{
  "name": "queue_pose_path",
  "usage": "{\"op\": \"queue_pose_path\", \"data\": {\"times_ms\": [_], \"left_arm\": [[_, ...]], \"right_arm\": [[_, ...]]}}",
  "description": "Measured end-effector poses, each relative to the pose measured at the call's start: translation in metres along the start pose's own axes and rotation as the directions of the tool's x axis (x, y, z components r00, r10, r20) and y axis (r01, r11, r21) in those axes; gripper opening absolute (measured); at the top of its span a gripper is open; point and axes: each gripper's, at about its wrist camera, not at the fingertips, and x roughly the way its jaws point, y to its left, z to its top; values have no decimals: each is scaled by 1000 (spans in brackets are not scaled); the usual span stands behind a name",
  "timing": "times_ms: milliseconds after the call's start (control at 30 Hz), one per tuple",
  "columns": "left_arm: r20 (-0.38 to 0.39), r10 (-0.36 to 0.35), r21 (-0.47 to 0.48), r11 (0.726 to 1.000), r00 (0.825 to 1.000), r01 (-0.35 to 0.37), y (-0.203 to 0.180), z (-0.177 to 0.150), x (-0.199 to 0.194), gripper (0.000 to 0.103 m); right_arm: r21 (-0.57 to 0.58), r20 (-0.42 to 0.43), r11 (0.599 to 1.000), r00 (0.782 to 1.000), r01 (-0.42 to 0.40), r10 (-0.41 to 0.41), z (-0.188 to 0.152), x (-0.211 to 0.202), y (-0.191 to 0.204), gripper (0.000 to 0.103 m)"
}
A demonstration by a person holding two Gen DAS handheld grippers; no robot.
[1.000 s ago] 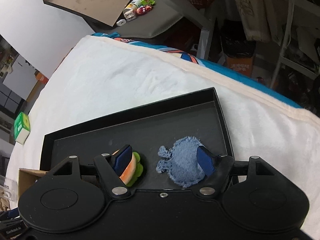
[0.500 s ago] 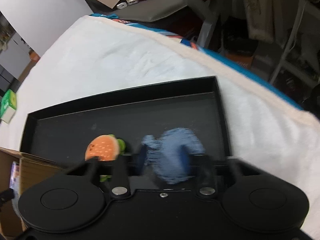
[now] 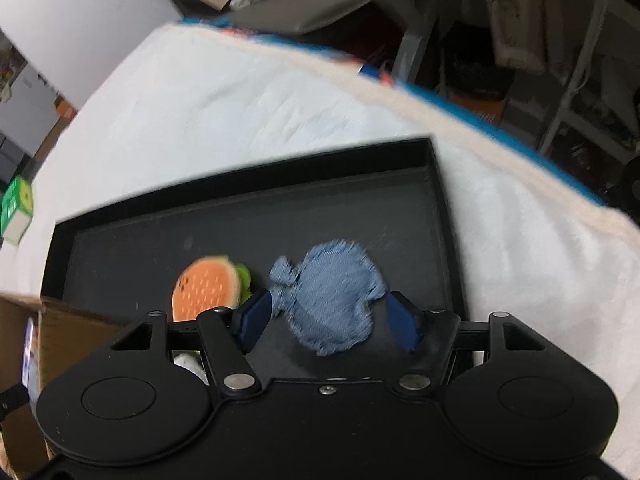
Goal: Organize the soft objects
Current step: 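Grasp the blue denim plush on the tray with the right tool, then carry the denim plush into the box and open the right tool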
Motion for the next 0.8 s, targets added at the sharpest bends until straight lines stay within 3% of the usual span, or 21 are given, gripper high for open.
{"op": "queue_pose_path", "data": {"times_ms": [67,133,200,233,800], "left_arm": [[-1,-7,-1,1000,1000,7,1,-1,0,76],[2,-11,0,1000,1000,11,2,-3,-1,76],[2,-16,-5,1000,1000,16,4,-4,-1,76],[2,-18,-7,1000,1000,18,5,-4,-1,75],[27,-45,-43,998,999,46,27,-11,-16,75]], "right_arm": [[-44,-4,999,1000,26,-27,-4,6,6,60],[-105,17,993,998,56,-55,-6,6,14,39],[-89,20,995,999,40,-39,-6,4,12,34],[-84,17,996,999,32,-30,-5,3,11,23],[-42,117,994,988,-98,102,-5,-45,13,23]]}}
